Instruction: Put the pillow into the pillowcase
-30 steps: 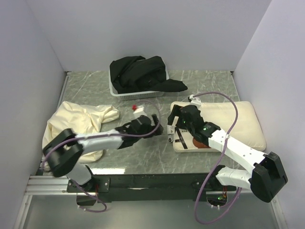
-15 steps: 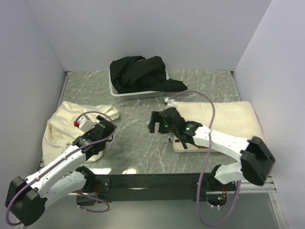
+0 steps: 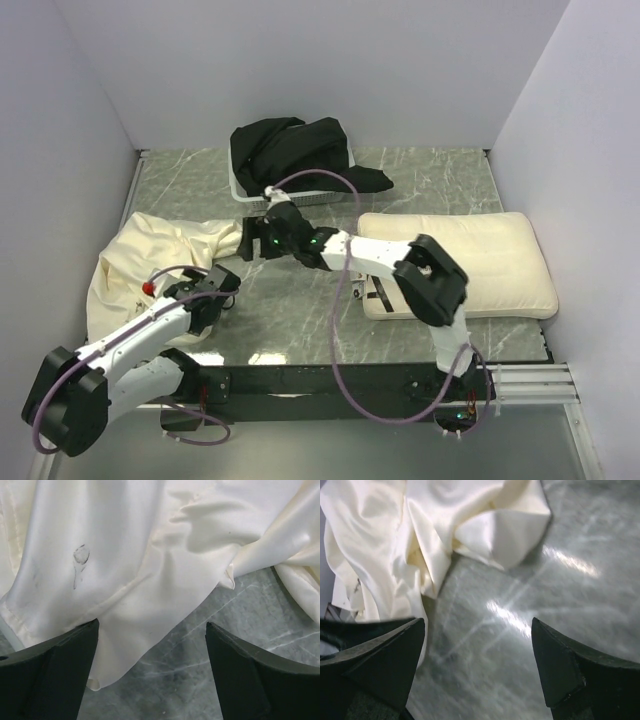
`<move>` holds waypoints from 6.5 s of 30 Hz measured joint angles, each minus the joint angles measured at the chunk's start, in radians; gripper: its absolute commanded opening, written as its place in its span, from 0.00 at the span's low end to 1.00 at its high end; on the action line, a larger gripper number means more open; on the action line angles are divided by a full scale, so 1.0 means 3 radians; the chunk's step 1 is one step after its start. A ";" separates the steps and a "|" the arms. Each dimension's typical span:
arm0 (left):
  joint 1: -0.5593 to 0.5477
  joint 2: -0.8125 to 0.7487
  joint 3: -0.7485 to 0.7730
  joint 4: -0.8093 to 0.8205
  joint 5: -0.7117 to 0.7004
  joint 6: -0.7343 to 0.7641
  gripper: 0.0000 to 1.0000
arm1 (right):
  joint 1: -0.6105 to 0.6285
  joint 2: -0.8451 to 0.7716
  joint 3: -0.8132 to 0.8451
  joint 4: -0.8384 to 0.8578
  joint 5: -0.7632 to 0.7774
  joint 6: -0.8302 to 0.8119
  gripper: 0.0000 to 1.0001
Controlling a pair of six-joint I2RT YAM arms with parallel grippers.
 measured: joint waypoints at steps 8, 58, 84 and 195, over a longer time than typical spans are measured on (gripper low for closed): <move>0.0034 -0.0381 -0.0043 0.0196 0.0031 0.0403 0.05 | -0.0001 0.0927 0.1010 0.0028 -0.0046 -0.0006 0.85; -0.0165 -0.0387 0.0145 -0.0108 0.0804 0.0392 0.95 | -0.0693 -0.0093 0.0997 -0.1251 0.1026 -0.0721 0.00; 0.0023 -0.0987 0.1595 -0.0053 -0.0195 0.1001 0.01 | -0.0923 -0.0591 0.0947 -0.1582 0.1198 -0.0704 0.00; -0.0650 -0.0380 0.0524 0.1038 0.1241 0.2157 0.92 | 0.1197 -0.2153 -0.2201 -0.0158 0.1115 -0.0046 0.71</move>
